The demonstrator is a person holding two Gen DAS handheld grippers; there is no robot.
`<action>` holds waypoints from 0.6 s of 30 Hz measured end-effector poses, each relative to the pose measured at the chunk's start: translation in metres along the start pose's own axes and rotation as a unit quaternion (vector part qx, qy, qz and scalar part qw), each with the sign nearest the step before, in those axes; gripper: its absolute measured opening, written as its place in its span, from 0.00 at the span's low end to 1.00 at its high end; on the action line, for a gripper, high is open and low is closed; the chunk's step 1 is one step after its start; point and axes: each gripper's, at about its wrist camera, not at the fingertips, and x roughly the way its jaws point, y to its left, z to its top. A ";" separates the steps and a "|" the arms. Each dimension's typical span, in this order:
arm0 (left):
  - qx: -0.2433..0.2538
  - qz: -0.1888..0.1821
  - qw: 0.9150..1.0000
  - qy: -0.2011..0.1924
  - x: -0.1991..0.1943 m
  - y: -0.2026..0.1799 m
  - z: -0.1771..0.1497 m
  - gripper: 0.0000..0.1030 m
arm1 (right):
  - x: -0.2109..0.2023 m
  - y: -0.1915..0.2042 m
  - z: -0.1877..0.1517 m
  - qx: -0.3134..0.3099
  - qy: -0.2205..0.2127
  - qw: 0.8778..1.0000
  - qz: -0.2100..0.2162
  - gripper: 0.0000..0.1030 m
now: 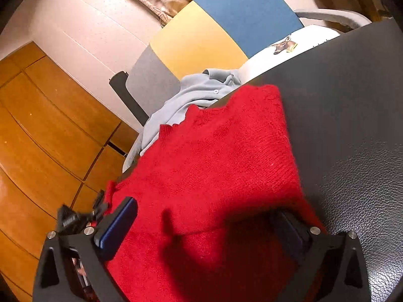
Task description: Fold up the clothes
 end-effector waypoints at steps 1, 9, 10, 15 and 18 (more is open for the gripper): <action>-0.014 -0.007 1.000 -0.009 -0.006 0.006 0.002 0.25 | -0.003 0.001 -0.004 -0.001 0.000 1.000 -0.001 1.00; -0.042 -0.009 0.999 0.010 -0.010 0.016 0.025 0.41 | -0.001 0.002 -0.006 -0.005 0.000 1.000 -0.002 1.00; -0.033 -0.001 0.999 0.022 -0.003 0.013 0.028 0.41 | -0.002 0.002 -0.006 -0.005 0.000 1.000 -0.002 1.00; 0.036 0.058 0.994 0.086 0.036 -0.006 0.037 0.21 | -0.002 0.001 -0.006 -0.005 -0.001 1.000 0.000 1.00; 0.083 0.043 0.992 0.079 0.039 -0.025 0.034 0.06 | -0.003 0.001 -0.006 -0.004 -0.002 1.000 0.002 1.00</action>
